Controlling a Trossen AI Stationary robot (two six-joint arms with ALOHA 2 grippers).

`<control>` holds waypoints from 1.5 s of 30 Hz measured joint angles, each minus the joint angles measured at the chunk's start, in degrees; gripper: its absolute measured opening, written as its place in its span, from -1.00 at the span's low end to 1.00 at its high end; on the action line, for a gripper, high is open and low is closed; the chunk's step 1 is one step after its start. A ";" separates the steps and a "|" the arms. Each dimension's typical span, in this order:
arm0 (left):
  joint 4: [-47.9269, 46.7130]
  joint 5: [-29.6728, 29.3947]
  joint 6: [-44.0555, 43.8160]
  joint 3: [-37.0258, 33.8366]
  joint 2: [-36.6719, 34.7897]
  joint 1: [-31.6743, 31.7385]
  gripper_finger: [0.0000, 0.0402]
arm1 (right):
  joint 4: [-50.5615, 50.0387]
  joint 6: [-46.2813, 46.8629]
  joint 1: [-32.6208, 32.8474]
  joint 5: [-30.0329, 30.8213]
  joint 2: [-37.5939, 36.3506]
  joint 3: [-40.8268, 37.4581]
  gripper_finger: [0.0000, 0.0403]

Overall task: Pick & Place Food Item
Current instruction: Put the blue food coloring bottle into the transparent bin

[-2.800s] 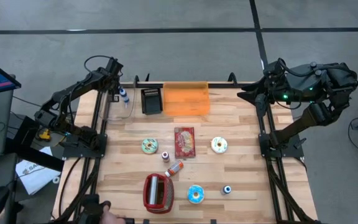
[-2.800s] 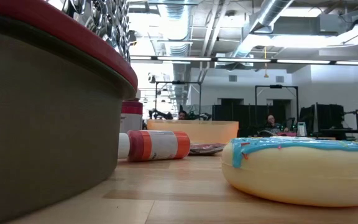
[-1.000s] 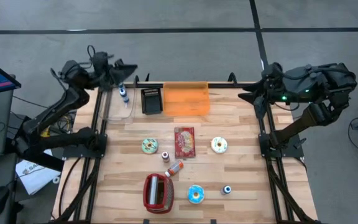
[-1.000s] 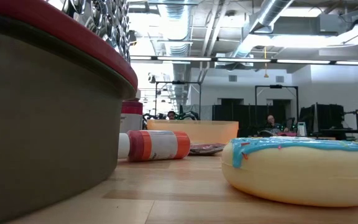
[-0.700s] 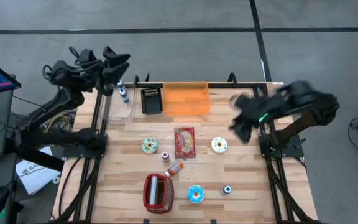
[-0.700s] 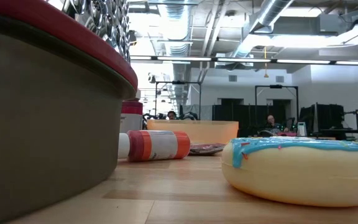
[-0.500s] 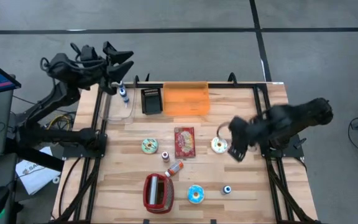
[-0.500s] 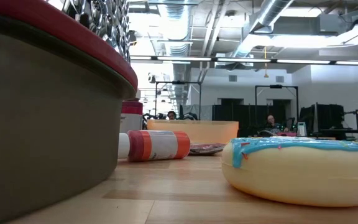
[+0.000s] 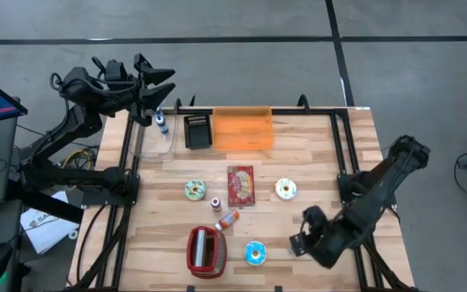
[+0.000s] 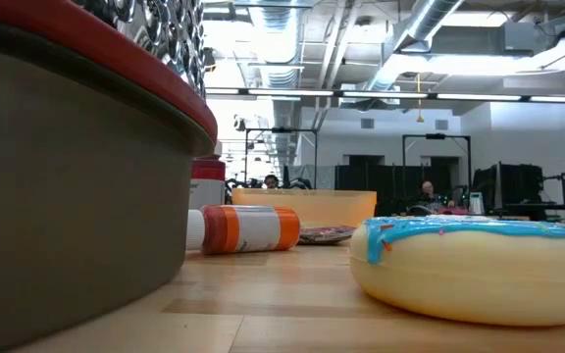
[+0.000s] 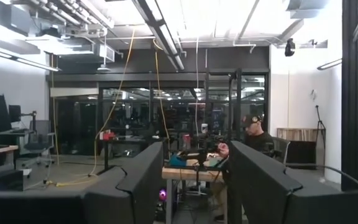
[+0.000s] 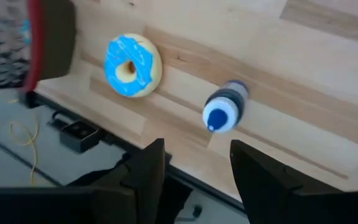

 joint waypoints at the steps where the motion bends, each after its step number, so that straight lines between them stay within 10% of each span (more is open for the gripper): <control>1: 0.00 0.00 -0.02 0.00 0.00 0.00 -0.10 | 0.80 0.51 -0.03 -0.25 1.35 0.04 -0.13; 45: 0.05 3.05 -3.24 0.00 -0.09 -2.08 -0.10 | -1.45 -8.53 -5.20 -7.30 11.56 1.03 -0.13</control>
